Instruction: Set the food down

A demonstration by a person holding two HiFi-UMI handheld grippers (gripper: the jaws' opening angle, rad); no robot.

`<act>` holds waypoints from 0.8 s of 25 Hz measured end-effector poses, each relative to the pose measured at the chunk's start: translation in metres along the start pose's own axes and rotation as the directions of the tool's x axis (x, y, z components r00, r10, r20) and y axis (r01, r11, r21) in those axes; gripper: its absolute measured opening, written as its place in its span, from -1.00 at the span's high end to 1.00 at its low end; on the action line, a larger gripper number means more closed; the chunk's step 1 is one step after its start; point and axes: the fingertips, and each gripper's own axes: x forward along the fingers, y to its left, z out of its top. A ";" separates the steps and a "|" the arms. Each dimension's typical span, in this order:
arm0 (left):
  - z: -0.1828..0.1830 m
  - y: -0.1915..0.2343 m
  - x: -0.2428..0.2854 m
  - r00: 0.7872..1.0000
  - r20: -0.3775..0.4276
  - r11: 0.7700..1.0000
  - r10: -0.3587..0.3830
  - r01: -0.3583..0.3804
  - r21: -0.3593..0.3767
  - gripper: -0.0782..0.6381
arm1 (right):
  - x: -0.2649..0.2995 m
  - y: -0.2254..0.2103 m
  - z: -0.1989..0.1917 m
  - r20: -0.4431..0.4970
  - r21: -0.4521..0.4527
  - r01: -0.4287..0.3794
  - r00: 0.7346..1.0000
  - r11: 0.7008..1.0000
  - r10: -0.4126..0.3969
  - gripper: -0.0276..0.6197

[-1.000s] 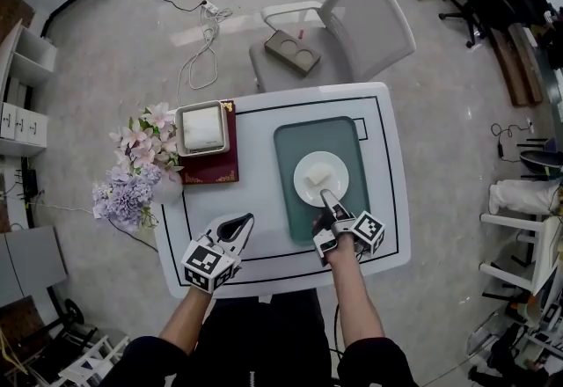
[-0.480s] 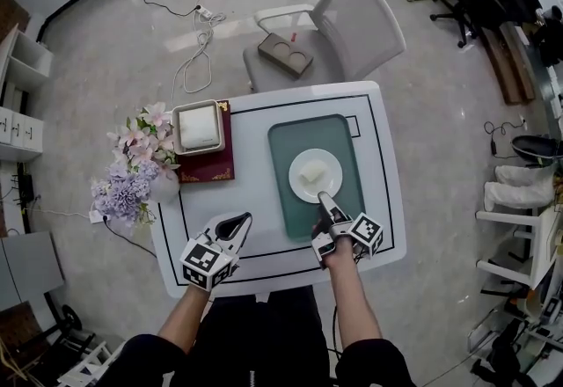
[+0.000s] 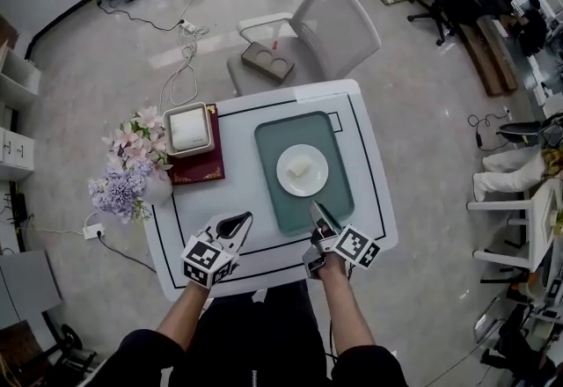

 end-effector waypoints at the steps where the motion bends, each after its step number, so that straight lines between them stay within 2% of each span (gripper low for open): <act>1: 0.001 -0.003 -0.001 1.000 0.002 1.000 -0.008 0.008 0.005 0.76 | -0.006 0.006 0.001 0.023 -0.052 0.003 1.000 0.999 -0.002 0.43; 3: 0.002 -0.009 -0.003 1.000 0.007 1.000 -0.021 0.021 0.014 0.76 | -0.019 0.018 0.005 0.080 -0.179 0.020 0.997 0.984 -0.006 0.65; 5: 0.003 -0.015 -0.006 0.999 0.012 0.999 -0.034 0.034 0.024 0.76 | -0.034 0.037 0.008 0.149 -0.317 0.040 0.989 0.948 0.008 0.83; 8: 0.004 -0.022 -0.009 0.998 0.015 0.998 -0.054 0.054 0.041 0.76 | -0.058 0.068 0.009 0.236 -0.491 0.065 0.970 0.869 0.060 0.86; 10: 0.004 -0.027 -0.012 0.998 0.016 0.997 -0.065 0.064 0.051 0.76 | -0.073 0.085 0.005 0.270 -0.577 0.086 0.959 0.812 0.090 0.88; 13: 0.001 -0.033 -0.017 0.996 0.017 0.995 -0.082 0.081 0.060 0.76 | -0.093 0.104 -0.005 0.303 -0.665 0.122 0.946 0.737 0.116 0.89; 16: -0.002 -0.037 -0.022 0.995 0.009 0.993 -0.097 0.096 0.071 0.76 | -0.111 0.120 -0.019 0.328 -0.719 0.157 0.936 0.677 0.131 0.89; 20: -0.009 -0.045 -0.030 0.994 0.001 0.991 -0.113 0.112 0.079 0.76 | -0.127 0.128 -0.043 0.336 -0.750 0.189 0.934 0.634 0.119 0.89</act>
